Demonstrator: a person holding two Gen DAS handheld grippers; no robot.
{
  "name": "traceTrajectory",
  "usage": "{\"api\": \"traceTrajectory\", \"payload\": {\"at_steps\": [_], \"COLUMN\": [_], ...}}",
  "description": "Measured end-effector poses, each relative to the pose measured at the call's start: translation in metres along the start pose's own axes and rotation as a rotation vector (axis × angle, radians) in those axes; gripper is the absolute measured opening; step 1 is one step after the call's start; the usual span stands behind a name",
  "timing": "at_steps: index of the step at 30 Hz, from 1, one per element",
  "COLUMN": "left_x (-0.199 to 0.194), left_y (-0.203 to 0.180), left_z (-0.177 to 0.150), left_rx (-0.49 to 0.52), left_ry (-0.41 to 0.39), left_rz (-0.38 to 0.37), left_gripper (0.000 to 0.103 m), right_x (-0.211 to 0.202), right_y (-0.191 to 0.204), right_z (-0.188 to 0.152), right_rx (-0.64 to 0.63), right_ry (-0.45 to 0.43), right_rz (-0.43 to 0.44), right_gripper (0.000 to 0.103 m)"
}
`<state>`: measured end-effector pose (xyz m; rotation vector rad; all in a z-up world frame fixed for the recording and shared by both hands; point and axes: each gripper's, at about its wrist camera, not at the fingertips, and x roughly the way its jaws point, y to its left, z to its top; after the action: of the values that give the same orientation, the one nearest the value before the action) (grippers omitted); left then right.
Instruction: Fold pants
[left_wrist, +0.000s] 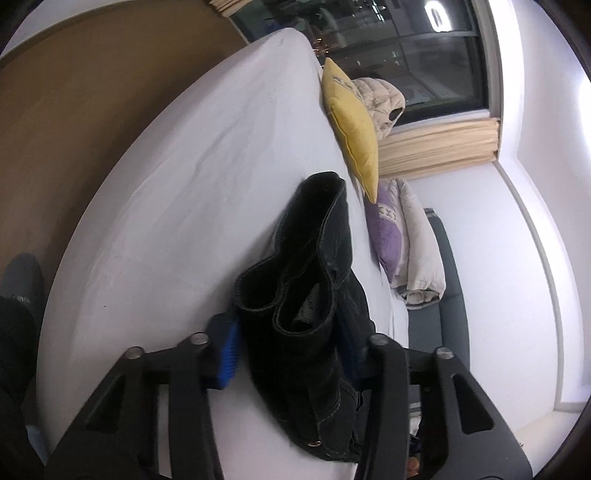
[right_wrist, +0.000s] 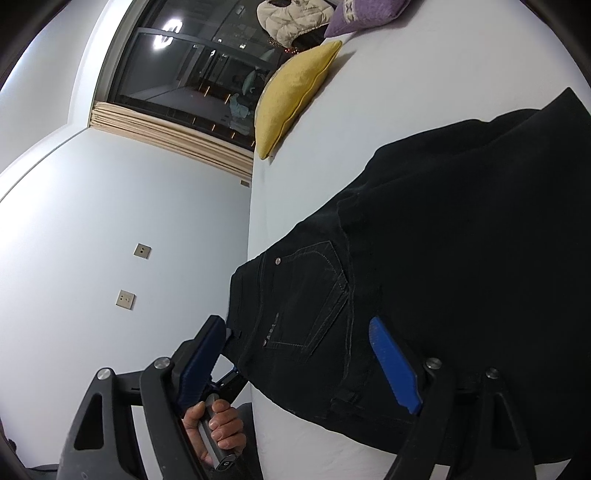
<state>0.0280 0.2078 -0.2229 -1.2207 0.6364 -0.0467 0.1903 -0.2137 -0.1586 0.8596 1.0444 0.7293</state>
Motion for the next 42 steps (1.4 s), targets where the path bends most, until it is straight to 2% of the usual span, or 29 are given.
{"api": "traceTrajectory", "payload": {"at_steps": [5,10,17,19,20,21,23,25,26,27,29,32,37,40,42], "left_x": [0.007,0.006,0.001,0.003,0.004,0.005,0.006,0.006,0.006,0.005,0.005,0.003,0.002,0.005,0.011], "left_y": [0.008,0.011,-0.014,-0.018,-0.018,-0.017,-0.016,-0.018,-0.02,-0.021,-0.023,-0.027,-0.05,-0.082,-0.121], "left_z": [0.003,0.004,0.004,0.005,0.006,0.006,0.007,0.008,0.008,0.009,0.009,0.009,0.009,0.005,-0.007], "left_rx": [-0.022,-0.028,0.0,0.009,0.006,0.001,-0.001,0.002,0.005,0.011,0.017,0.027,0.097,0.193,0.314], "left_ry": [0.013,0.028,0.023,0.022,0.022,0.023,0.022,0.022,0.022,0.023,0.022,0.019,0.015,0.02,0.031], "left_rz": [-0.014,-0.033,-0.033,-0.027,-0.024,-0.025,-0.023,-0.02,-0.019,-0.019,-0.02,-0.021,-0.006,0.009,0.016], "left_gripper": [0.022,0.018,0.015,0.014,0.014,0.014,0.014,0.014,0.014,0.014,0.013,0.013,0.011,0.011,0.011], "right_x": [0.009,0.034,0.093,0.11,0.126,0.132,0.13,0.127,0.124,0.12,0.112,0.105,0.098,0.089,0.082], "right_y": [0.003,0.016,0.022,0.012,-0.001,-0.008,-0.013,-0.01,-0.006,-0.003,0.003,0.008,0.008,0.001,-0.003], "right_z": [0.006,0.016,0.044,0.045,0.043,0.042,0.045,0.046,0.046,0.045,0.044,0.043,0.046,0.049,0.053], "right_rx": [-0.007,-0.058,-0.067,-0.053,-0.042,-0.041,-0.017,-0.018,-0.029,-0.029,-0.009,0.006,0.013,0.038,0.041], "right_ry": [0.028,0.108,0.222,0.258,0.301,0.314,0.301,0.301,0.293,0.28,0.237,0.212,0.199,0.179,0.172], "right_rz": [0.006,0.006,0.069,0.04,-0.05,-0.096,-0.073,-0.071,-0.07,-0.055,-0.029,0.017,0.032,0.059,0.065], "right_gripper": [0.081,0.079,0.077,0.077,0.067,0.052,0.049,0.051,0.06,0.075,0.091,0.092,0.092,0.092,0.093]}}
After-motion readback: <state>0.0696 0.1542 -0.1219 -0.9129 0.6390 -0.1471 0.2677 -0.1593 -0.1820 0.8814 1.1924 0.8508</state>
